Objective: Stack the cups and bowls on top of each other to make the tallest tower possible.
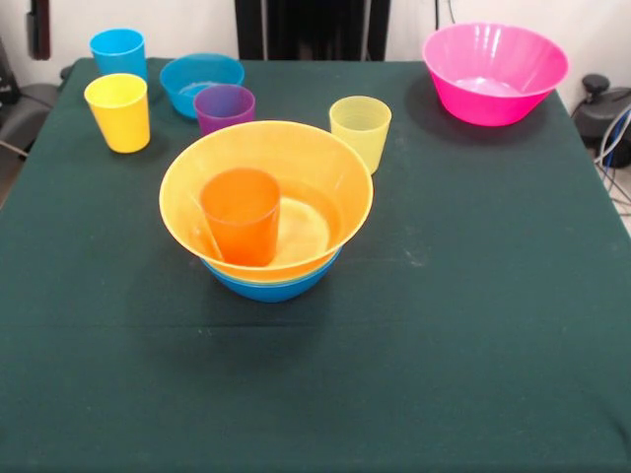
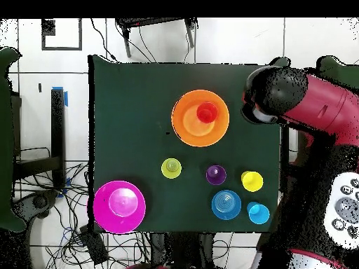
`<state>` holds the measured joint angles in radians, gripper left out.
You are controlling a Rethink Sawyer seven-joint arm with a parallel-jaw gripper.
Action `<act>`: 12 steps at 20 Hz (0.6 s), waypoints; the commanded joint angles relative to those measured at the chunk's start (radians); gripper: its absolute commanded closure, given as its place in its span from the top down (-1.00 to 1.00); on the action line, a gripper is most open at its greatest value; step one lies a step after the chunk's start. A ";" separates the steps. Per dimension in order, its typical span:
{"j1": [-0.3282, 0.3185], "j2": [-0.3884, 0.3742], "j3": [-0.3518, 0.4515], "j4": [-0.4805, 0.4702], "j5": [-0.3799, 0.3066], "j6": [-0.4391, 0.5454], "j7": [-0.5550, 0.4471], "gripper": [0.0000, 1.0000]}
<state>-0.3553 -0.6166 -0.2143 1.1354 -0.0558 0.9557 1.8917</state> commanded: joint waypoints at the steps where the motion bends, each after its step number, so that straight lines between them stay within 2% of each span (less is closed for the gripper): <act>1: -0.017 -0.115 0.116 0.284 -0.052 0.028 -0.240 1.00; 5: -0.054 -0.141 0.137 0.346 -0.056 -0.026 -0.246 1.00; 12: -0.111 -0.201 0.156 0.412 -0.073 -0.023 -0.276 1.00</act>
<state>-0.4265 -0.7791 -0.1879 1.3861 -0.0579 0.9553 1.8916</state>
